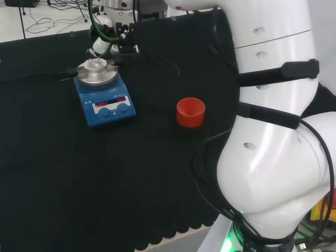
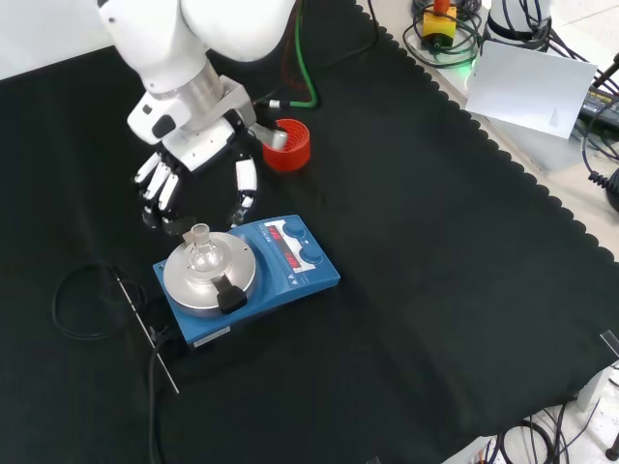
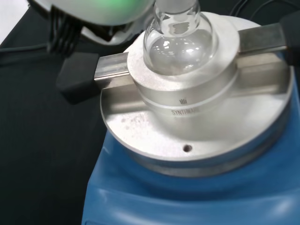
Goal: Turn on the heater.
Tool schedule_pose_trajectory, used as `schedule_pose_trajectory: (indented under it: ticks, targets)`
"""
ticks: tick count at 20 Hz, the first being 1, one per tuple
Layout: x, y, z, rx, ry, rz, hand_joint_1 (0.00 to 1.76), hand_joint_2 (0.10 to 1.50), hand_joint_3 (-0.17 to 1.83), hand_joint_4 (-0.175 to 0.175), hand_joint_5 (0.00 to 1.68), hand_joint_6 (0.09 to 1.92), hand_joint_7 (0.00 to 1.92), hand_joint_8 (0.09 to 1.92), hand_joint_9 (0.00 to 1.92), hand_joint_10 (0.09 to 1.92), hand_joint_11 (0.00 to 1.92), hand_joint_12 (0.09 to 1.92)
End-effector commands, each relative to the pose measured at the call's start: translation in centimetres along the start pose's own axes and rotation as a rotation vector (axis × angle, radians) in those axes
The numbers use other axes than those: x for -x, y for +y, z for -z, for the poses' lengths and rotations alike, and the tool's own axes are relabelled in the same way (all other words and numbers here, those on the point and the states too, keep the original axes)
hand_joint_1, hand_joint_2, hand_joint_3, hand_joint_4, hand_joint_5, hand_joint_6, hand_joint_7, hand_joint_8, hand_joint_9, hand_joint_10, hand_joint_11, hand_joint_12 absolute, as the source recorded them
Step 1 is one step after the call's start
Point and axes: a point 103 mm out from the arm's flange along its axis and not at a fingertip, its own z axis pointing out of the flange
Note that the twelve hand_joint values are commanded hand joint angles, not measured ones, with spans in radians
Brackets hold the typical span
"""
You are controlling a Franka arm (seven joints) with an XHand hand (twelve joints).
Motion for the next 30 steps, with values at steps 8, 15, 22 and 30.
schedule_pose_trajectory:
  ticks: [8, 15, 22, 30]
  targets:
    - [0.2, -11.6, 2.5, 0.076, -0.033, -0.042, 0.87, 0.61, 0.58, -0.032, 0.52, 0.69, 0.29, 0.69, 0.51, 0.65, 0.17, 1.39]
    - [-1.4, -16.2, -0.6, 0.011, -0.059, -0.032, 0.9, 0.63, 0.61, -0.039, 0.55, 0.68, 0.45, 0.69, 0.66, 0.62, 0.29, 1.35]
    - [-0.4, -18.8, -2.1, -0.066, -0.109, -0.045, 0.95, 0.65, 0.67, -0.05, 0.54, 0.68, 0.73, 0.71, 0.94, 0.56, 0.5, 1.3]
    - [-1.9, -19.7, -5.2, -0.223, -0.132, -0.063, 0.95, 0.66, 0.7, -0.051, 0.48, 0.63, 0.92, 0.75, 1.07, 0.56, 0.6, 1.27]
